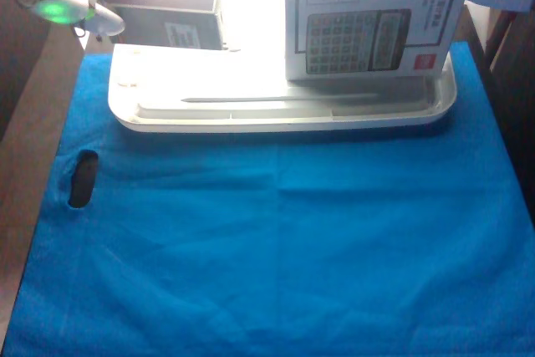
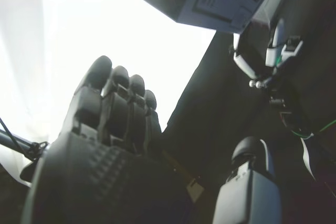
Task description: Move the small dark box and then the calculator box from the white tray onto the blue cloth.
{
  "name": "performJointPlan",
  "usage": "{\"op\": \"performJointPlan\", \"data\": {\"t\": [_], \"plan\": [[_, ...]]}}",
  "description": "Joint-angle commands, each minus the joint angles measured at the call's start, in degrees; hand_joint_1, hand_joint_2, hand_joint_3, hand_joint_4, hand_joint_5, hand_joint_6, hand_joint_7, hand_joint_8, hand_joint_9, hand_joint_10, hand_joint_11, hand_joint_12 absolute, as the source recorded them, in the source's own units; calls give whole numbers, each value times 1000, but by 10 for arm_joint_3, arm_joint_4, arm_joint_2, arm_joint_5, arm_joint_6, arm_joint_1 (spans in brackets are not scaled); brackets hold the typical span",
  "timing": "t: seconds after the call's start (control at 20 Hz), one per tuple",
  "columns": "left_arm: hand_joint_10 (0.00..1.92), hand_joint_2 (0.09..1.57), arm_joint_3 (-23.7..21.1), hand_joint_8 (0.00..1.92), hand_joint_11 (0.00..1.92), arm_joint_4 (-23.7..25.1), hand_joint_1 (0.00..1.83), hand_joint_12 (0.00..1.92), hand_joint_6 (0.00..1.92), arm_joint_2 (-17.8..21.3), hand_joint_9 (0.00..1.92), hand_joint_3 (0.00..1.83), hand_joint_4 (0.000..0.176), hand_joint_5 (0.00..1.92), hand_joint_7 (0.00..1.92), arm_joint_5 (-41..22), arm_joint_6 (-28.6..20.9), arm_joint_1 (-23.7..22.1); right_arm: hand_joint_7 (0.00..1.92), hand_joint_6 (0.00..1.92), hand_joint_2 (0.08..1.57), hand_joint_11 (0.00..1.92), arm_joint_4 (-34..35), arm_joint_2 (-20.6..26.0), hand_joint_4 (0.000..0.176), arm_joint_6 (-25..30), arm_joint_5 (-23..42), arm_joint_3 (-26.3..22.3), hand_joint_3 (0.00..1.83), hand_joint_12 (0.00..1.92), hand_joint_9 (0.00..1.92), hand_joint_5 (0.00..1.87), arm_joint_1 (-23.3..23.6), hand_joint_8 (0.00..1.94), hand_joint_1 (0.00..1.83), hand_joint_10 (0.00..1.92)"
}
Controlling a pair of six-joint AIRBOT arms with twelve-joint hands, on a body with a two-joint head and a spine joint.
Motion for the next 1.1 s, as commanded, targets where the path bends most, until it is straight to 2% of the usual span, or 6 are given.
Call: {"op": "performJointPlan", "data": {"t": [0.0, 0.3, 0.45, 0.6, 0.85, 1.05], "plan": [[1277, 1154, -4, 1447, 401, -7, 1242, 1610, 630, 9, 641, 1, 0, 1060, 806, -61, 0, -8, 272, 1, 786, 167, 18, 0, 9, 4, 71, 1, 0, 310, 283, 273, 9, 0, 417, 0], [1489, 1310, -81, 1804, 295, 42, 1156, 1687, 1179, 65, 382, 1, 0, 743, 534, -95, 0, -11, 270, 8, 789, 161, 19, -2, 19, 4, 71, 2, 0, 299, 265, 296, 9, 10, 434, 8], [1445, 1293, -125, 1786, 321, 70, 1167, 1581, 1092, 96, 409, 0, 0, 792, 539, -120, -2, -10, 282, 3, 785, 147, 19, -3, 17, 4, 71, 2, 0, 296, 273, 288, 9, 11, 435, 9], [1283, 1204, -133, 1570, 447, 123, 1220, 1531, 826, 108, 608, 0, 0, 924, 740, -147, -81, -10, 269, 0, 788, 145, 20, -3, 12, 4, 71, 2, 0, 296, 257, 270, 9, 2, 445, 0], [1499, 1241, -159, 1658, 392, 131, 1203, 1684, 950, 133, 554, 1, 0, 836, 689, -160, -89, 7, 277, 5, 762, 169, 20, -4, 32, 4, 71, 2, 0, 316, 273, 287, 9, 3, 449, 5], [1441, 1203, -182, 1541, 454, 124, 1224, 1797, 883, 144, 621, 0, 0, 894, 780, -186, -89, 36, 302, 1, 788, 28, 20, -5, 32, 4, 70, 2, 0, 616, 276, 284, 9, 0, 449, 0]]}}
